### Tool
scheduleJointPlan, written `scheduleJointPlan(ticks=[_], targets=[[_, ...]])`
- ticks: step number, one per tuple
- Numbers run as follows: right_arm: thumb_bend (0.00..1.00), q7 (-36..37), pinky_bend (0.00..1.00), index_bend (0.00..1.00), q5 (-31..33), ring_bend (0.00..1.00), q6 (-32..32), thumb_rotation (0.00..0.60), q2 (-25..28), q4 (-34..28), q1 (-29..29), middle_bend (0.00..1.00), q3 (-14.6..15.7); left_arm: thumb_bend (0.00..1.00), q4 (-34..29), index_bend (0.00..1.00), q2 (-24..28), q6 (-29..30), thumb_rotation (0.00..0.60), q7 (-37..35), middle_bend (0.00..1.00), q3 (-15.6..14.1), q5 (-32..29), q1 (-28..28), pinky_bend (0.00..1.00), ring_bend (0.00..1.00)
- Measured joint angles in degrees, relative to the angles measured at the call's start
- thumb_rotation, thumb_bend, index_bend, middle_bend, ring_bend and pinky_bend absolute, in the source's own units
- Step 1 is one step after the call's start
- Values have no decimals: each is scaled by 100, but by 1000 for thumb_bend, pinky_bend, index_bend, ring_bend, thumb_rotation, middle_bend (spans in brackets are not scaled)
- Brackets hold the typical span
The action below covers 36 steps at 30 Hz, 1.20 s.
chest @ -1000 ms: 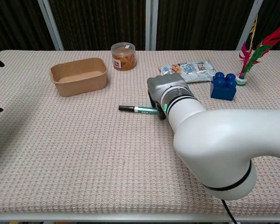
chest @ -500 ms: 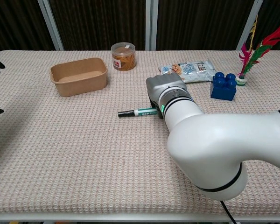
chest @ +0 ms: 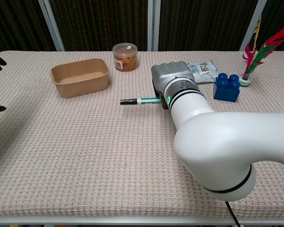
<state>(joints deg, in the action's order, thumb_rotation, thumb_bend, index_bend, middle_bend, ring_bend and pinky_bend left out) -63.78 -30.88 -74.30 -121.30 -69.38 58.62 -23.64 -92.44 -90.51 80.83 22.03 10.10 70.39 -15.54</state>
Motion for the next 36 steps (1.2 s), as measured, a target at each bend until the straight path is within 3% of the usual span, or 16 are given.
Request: scheduleJointPlan(ticks=[6, 15, 22, 36], targets=[[304, 181, 766, 671, -264, 649, -445, 600, 192, -403, -110, 616, -238, 0, -194, 232, 10, -78, 600, 273, 224, 209, -61, -215, 183, 136], [304, 228, 766, 673, -467, 655, -728, 600, 333, -678, -45, 617, -572, 37, -161, 320, -255, -344, 600, 940, 315, 588, -1, -959, 293, 239], [304, -13, 766, 673, -564, 655, -824, 600, 289, -780, 228, 618, -696, 40, 356, 437, -783, -399, 600, 1289, 433, 852, 276, -1596, 413, 360], [306, -495, 766, 677, -387, 655, -857, 600, 88, -561, 717, 625, -967, 85, 1140, 495, -1632, -139, 600, 2064, 489, 1053, 171, -2194, 465, 412]])
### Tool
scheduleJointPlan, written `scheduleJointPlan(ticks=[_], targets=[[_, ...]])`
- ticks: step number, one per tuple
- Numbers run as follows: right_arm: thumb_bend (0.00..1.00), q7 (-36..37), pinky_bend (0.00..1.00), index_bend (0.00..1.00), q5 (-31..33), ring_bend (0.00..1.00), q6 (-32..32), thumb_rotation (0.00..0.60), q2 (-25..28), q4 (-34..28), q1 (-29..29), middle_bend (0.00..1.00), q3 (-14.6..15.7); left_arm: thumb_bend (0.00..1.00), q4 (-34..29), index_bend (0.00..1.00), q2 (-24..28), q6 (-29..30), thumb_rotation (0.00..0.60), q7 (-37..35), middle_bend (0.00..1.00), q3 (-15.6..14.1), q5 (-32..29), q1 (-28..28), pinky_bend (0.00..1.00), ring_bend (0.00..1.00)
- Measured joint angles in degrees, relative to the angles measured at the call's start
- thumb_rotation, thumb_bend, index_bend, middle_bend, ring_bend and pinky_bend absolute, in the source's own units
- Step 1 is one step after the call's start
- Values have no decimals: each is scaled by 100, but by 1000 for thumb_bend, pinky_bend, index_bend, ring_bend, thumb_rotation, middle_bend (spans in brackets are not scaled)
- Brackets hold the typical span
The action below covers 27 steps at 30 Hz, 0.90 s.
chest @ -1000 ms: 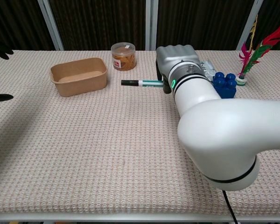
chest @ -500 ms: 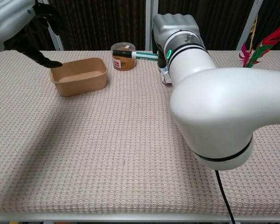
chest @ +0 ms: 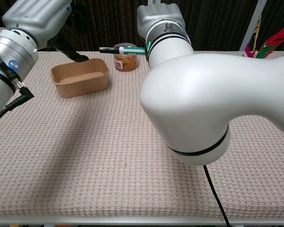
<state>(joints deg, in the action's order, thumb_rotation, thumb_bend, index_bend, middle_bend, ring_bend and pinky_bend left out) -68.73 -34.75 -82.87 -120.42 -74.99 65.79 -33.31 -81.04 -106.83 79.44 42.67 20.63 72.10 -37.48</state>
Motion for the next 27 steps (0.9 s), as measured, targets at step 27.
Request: scheduleJointPlan(ticks=[27], targets=[[308, 6, 766, 677, 7, 655, -18, 600, -423, 364, 366, 624, -127, 200, 231, 512, -549, 158, 600, 971, 506, 133, -660, -432, 477, 424]])
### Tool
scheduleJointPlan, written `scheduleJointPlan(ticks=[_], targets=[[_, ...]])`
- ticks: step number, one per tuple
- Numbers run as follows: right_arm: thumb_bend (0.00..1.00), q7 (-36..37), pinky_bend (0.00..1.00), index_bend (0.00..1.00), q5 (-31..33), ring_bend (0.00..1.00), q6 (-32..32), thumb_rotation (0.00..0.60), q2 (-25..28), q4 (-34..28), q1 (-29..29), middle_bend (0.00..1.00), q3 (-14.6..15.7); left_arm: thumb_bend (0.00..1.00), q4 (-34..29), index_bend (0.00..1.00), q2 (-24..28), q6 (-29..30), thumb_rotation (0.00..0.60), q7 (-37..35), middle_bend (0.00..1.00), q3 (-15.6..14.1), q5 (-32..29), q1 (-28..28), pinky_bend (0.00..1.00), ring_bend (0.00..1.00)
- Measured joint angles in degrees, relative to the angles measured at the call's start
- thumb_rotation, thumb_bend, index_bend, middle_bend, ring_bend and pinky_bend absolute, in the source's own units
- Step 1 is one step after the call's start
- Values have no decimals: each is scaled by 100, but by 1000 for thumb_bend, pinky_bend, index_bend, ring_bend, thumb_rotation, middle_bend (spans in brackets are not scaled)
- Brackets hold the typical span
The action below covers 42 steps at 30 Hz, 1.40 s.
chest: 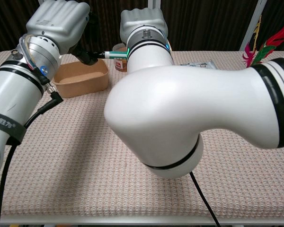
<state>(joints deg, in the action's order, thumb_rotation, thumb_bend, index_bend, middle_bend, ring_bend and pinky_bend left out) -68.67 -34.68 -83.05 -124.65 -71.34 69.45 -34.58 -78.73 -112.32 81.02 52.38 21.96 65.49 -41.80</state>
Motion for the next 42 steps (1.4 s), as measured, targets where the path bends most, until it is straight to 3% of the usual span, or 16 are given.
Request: scheduleJointPlan(ticks=[42], targets=[[310, 25, 765, 678, 46, 655, 109, 600, 15, 137, 23, 626, -31, 298, 131, 621, 63, -128, 600, -203, 611, -57, -477, -106, 568, 536]])
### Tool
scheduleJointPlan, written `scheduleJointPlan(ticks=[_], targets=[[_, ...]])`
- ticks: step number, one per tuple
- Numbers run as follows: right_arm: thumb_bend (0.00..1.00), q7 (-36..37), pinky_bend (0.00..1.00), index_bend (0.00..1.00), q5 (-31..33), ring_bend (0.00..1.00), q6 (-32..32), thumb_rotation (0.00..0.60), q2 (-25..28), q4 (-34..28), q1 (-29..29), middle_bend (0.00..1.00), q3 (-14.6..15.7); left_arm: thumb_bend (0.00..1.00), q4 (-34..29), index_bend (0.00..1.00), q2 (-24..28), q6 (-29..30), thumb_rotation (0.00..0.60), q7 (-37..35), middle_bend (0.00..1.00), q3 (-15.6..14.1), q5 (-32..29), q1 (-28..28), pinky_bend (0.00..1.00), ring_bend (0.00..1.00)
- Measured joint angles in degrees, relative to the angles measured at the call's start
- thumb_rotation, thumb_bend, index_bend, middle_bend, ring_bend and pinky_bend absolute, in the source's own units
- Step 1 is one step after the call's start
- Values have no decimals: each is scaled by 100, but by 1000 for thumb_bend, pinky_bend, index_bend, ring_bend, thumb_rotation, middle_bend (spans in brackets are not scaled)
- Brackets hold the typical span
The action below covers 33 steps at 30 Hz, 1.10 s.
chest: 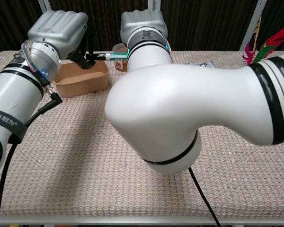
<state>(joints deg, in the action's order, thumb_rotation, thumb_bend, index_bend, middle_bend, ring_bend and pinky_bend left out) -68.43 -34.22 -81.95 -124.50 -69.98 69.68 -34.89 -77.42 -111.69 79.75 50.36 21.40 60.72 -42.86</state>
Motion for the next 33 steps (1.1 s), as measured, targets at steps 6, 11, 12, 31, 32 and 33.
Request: scheduleJointPlan(ticks=[6, 11, 12, 31, 32, 33], targets=[[312, 9, 766, 679, -2, 655, -18, 600, 74, -83, -85, 626, 45, 305, -116, 634, 121, 16, 600, -92, 626, -10, 0, 42, 578, 550], [313, 42, 766, 680, -31, 655, -55, 600, 162, -199, -211, 626, 135, 307, -237, 638, 254, 66, 600, -180, 632, -6, -17, 116, 579, 555], [314, 53, 766, 680, -40, 655, -67, 600, 187, -239, -247, 626, 161, 308, -259, 639, 271, 70, 600, -207, 633, -4, -24, 129, 580, 556], [311, 551, 765, 682, -265, 650, -470, 600, 711, -1202, -1585, 626, 1355, 304, 80, 639, 466, 82, 600, -1513, 636, -824, 211, 896, 580, 559], [311, 605, 765, 682, -265, 649, -449, 600, 715, -1187, -1657, 626, 1423, 303, 173, 638, 436, 53, 600, -1598, 634, -877, 227, 933, 580, 557], [310, 671, 765, 682, -261, 649, -402, 600, 713, -1150, -1728, 625, 1489, 302, 268, 636, 403, 21, 600, -1675, 632, -924, 240, 967, 580, 554]])
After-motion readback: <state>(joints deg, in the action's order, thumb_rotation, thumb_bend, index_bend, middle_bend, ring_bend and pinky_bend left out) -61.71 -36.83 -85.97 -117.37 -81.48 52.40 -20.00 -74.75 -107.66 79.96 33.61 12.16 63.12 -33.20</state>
